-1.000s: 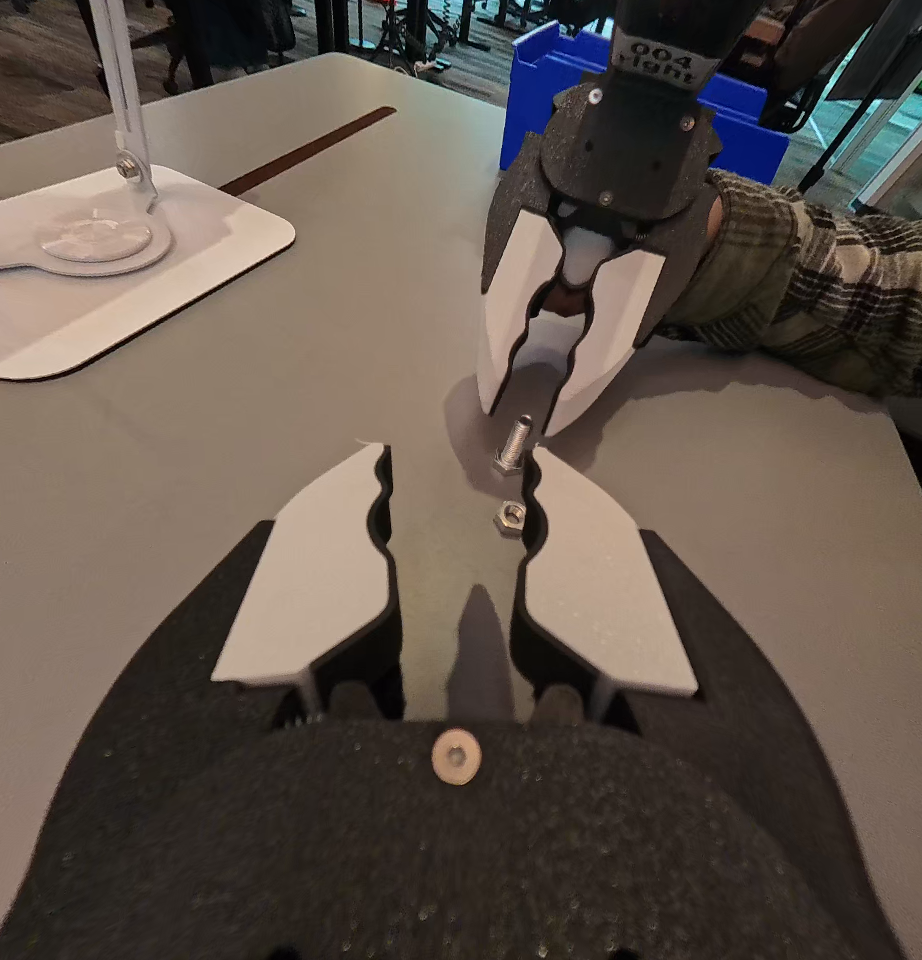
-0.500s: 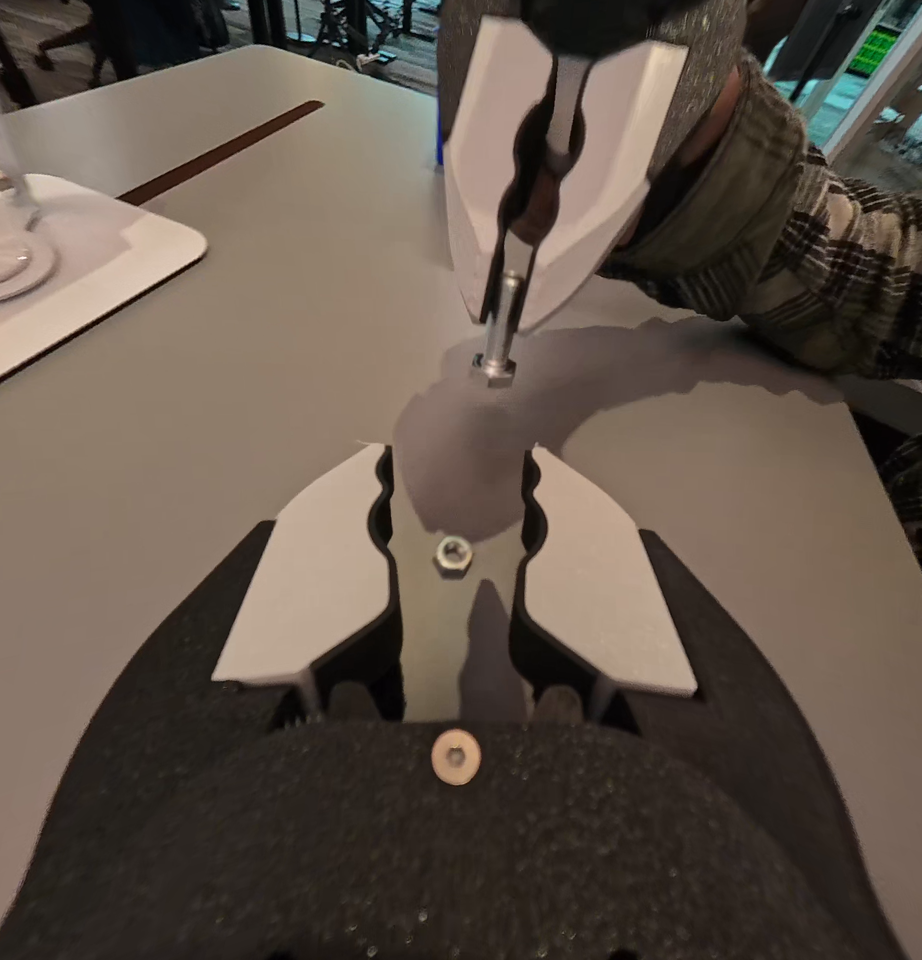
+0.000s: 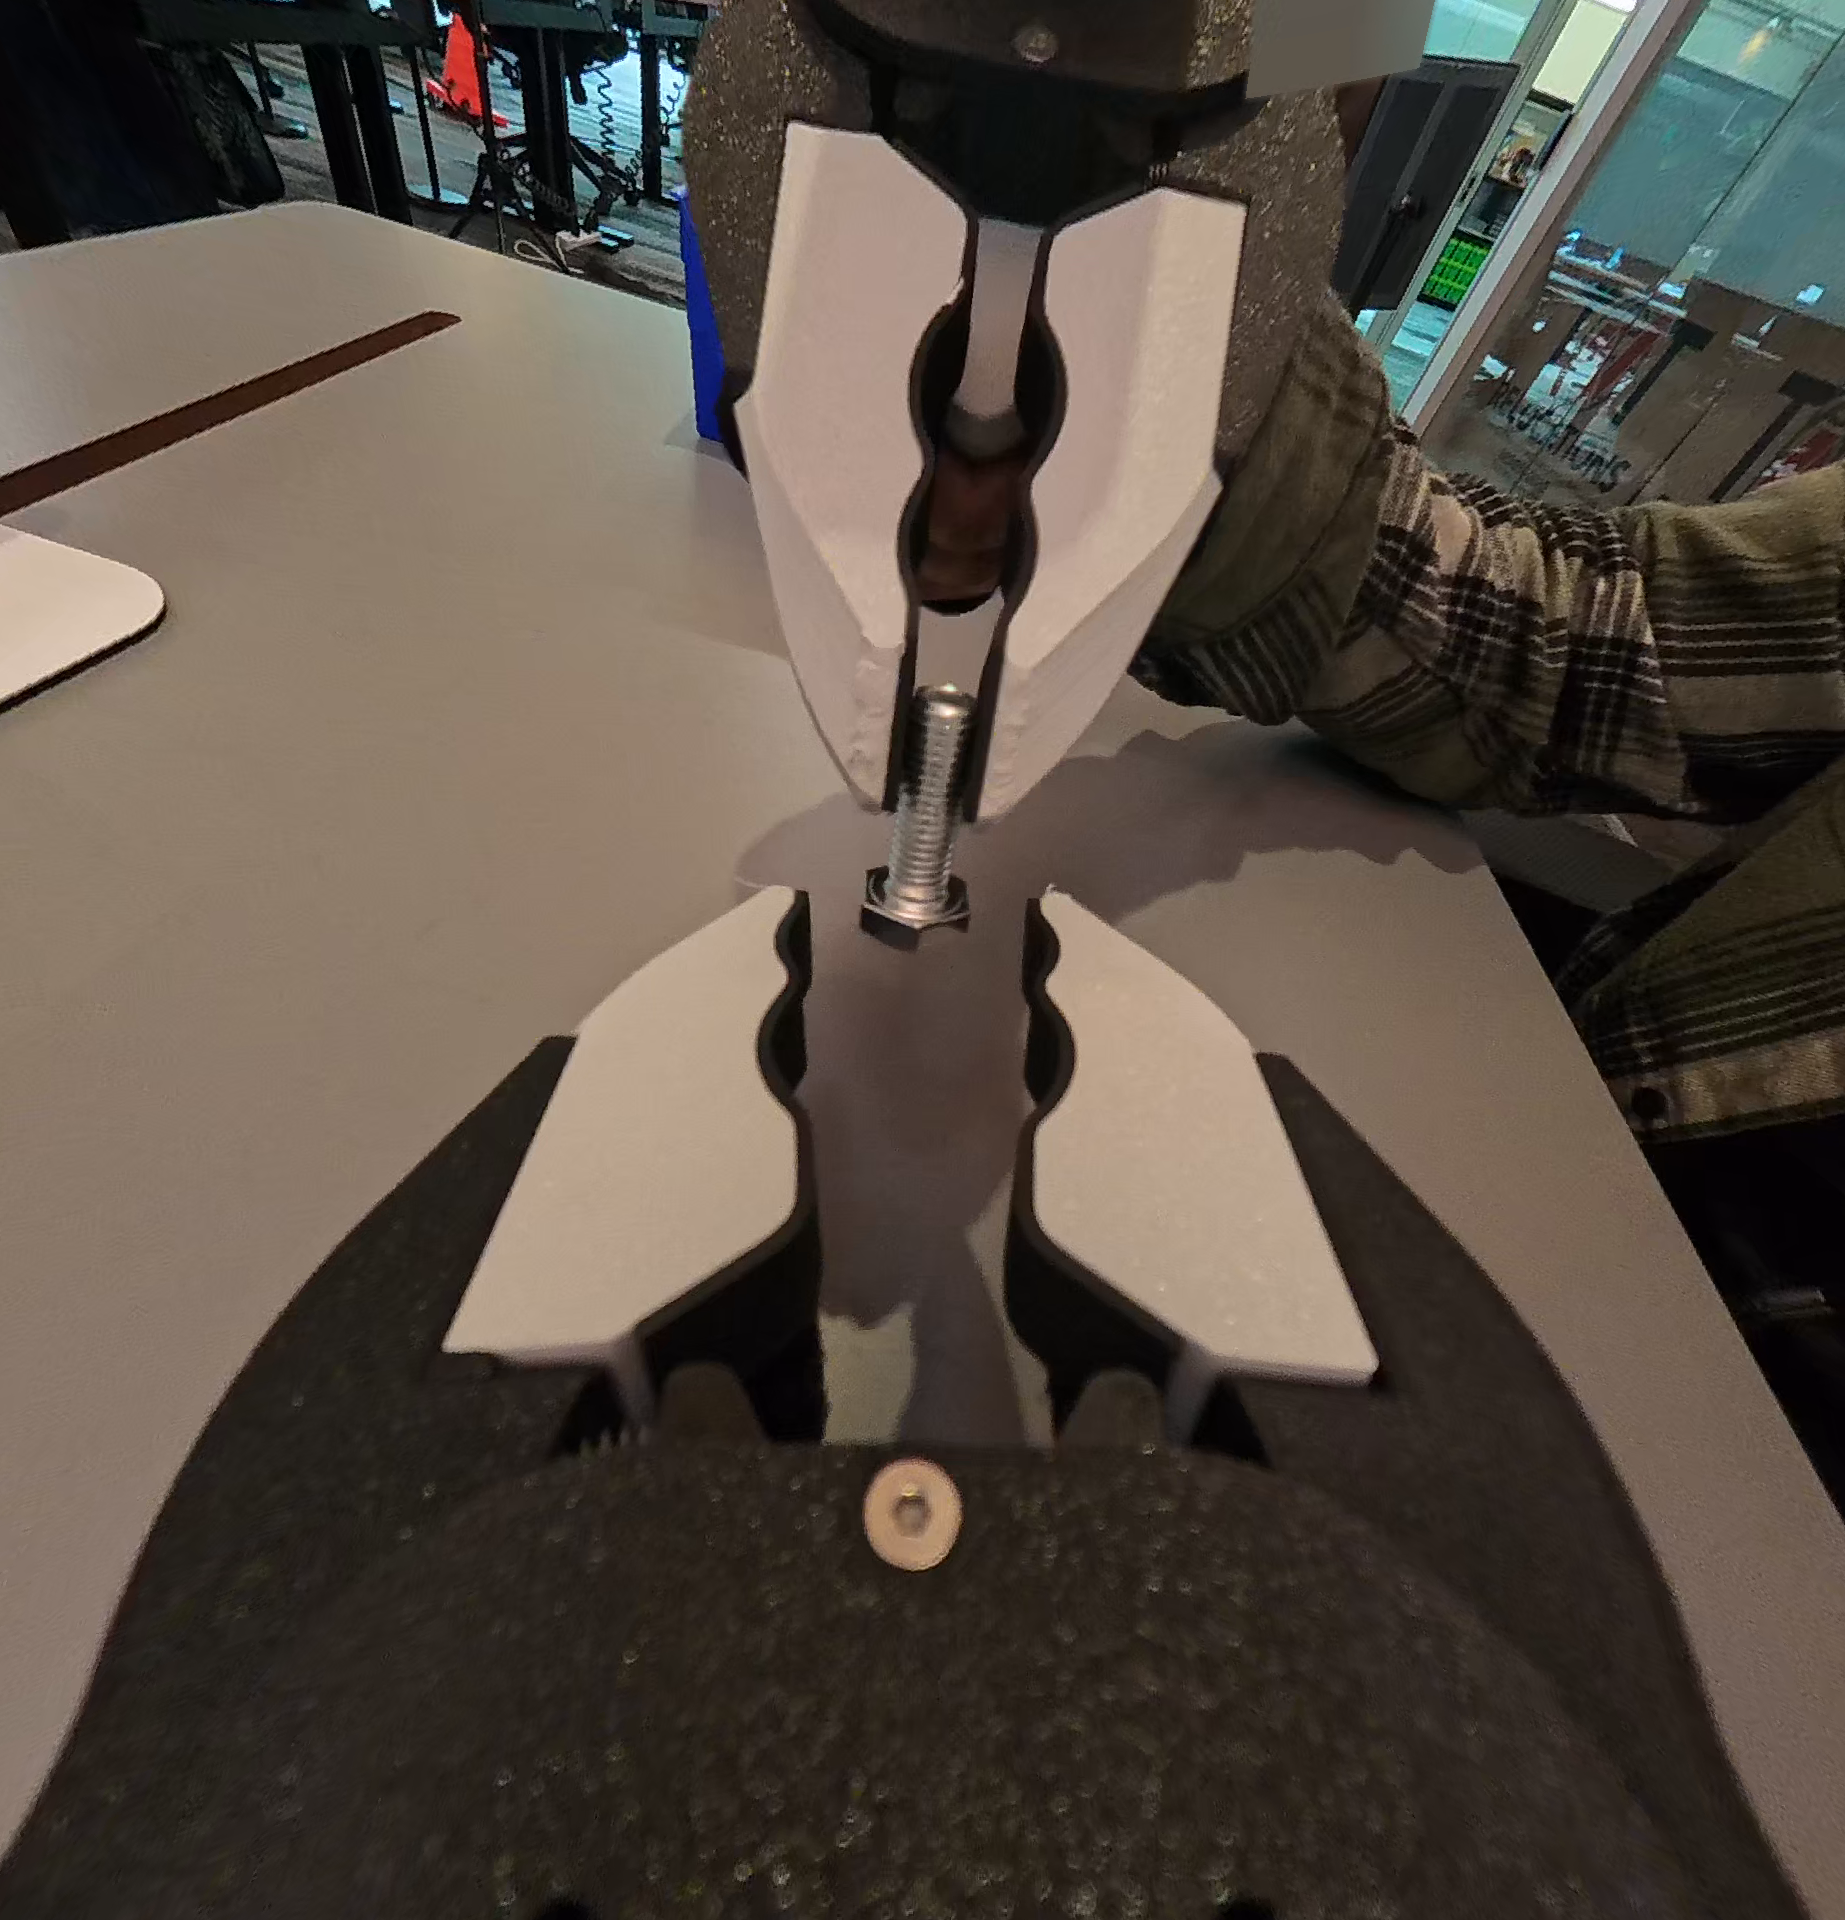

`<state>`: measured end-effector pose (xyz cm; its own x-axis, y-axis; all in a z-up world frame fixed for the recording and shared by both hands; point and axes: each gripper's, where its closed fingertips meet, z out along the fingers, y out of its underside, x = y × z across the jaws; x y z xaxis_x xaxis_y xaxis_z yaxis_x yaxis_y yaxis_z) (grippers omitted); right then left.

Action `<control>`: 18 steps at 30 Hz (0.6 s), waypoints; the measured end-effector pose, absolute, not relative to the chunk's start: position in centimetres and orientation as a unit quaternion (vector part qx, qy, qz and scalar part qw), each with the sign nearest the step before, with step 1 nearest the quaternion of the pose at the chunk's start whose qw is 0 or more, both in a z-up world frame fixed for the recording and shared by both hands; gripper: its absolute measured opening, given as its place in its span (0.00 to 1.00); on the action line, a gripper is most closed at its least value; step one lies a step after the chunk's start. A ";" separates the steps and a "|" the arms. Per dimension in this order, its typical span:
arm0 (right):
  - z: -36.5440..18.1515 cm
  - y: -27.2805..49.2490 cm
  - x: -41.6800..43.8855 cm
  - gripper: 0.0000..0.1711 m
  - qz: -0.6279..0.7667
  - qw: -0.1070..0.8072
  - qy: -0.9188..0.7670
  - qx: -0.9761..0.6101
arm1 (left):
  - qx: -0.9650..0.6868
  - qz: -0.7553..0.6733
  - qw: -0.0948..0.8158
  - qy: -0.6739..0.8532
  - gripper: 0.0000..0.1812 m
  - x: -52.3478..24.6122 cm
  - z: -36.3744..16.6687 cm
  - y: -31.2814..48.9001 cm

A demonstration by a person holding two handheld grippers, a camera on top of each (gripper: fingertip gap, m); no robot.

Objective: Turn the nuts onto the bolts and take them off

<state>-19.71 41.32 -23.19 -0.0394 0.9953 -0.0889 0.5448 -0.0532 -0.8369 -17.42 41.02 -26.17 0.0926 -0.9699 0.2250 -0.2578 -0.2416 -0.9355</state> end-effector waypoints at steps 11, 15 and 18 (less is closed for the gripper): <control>-23.6 40.7 -19.9 0.05 0.358 0.295 -0.639 -0.613 | -0.624 -0.475 0.372 0.496 0.15 -17.1 -26.2 40.4; -23.5 40.6 -20.0 0.05 0.359 0.297 -0.641 -0.610 | -0.623 -0.475 0.368 0.501 0.15 -17.0 -26.3 40.2; -23.5 40.5 -19.9 0.05 0.357 0.297 -0.644 -0.608 | -0.623 -0.475 0.368 0.501 0.15 -17.0 -26.3 40.2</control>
<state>-19.94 40.47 -23.53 -0.0844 0.9951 -0.0512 0.5708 0.0061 -0.8210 -16.99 40.16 -26.32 0.0477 -0.9736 0.2232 -0.2739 -0.2276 -0.9344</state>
